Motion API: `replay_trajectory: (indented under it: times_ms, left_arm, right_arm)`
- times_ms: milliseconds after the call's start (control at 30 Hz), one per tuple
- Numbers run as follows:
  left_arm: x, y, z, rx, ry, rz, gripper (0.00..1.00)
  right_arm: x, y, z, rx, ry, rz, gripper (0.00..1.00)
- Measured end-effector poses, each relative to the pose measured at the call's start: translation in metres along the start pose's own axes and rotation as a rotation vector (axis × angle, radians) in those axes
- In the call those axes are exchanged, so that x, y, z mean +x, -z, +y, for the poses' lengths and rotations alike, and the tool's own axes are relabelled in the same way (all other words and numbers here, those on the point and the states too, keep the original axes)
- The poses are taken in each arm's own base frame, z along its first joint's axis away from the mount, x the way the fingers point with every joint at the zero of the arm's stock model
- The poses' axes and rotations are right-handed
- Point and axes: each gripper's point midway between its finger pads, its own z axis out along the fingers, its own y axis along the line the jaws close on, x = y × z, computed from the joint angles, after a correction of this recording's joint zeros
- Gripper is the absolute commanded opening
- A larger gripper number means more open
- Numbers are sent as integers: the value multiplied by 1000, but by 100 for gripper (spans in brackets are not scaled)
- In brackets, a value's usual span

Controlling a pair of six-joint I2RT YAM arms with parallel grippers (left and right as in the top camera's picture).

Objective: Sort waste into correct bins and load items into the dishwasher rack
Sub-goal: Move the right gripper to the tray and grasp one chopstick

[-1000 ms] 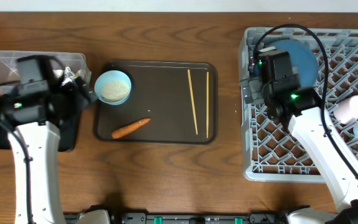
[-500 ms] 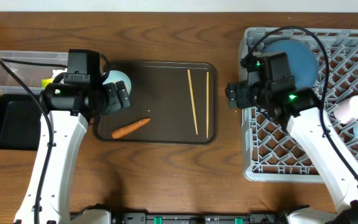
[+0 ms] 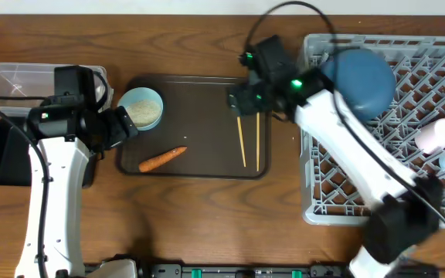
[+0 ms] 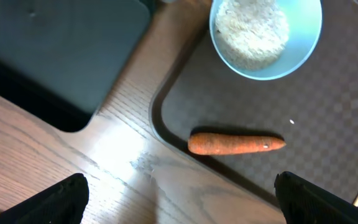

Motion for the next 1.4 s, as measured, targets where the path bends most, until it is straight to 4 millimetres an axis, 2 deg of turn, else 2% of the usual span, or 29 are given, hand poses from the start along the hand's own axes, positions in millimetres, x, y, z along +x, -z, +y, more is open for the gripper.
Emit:
replay_trajectory:
  times_ms: [100, 167, 333, 467, 667, 767, 933, 1033, 1267, 1400]
  left_arm:
    - [-1, 0, 1, -1, 12, -1, 98]
    - [-1, 0, 1, -1, 13, -1, 98]
    - [-1, 0, 1, -1, 15, -1, 98]
    - [-1, 0, 1, -1, 16, -2, 98]
    - [-1, 0, 1, -1, 16, -1, 98]
    - [-1, 0, 1, -1, 16, -1, 98]
    - [-1, 0, 1, -1, 16, -1, 98]
    - [-1, 0, 1, -1, 16, -1, 98]
    - [-1, 0, 1, -1, 16, -1, 98]
    - [-1, 0, 1, -1, 16, -1, 98]
  right_arm:
    - [-7, -30, 14, 5, -4, 35, 79]
    - [-7, -48, 18, 15, -15, 54, 79]
    - [17, -90, 13, 78, -53, 139, 76]
    - [34, -113, 0, 141, -80, 195, 76]
    - [43, -121, -14, 216, -102, 214, 71]
    - [45, -125, -18, 237, -109, 219, 64]
    - [63, -144, -26, 272, -115, 278, 61]
    - [66, -149, -27, 280, -118, 284, 53]
    - [70, -150, -19, 286, -108, 286, 23]
    - [72, -150, -17, 287, -109, 293, 13]
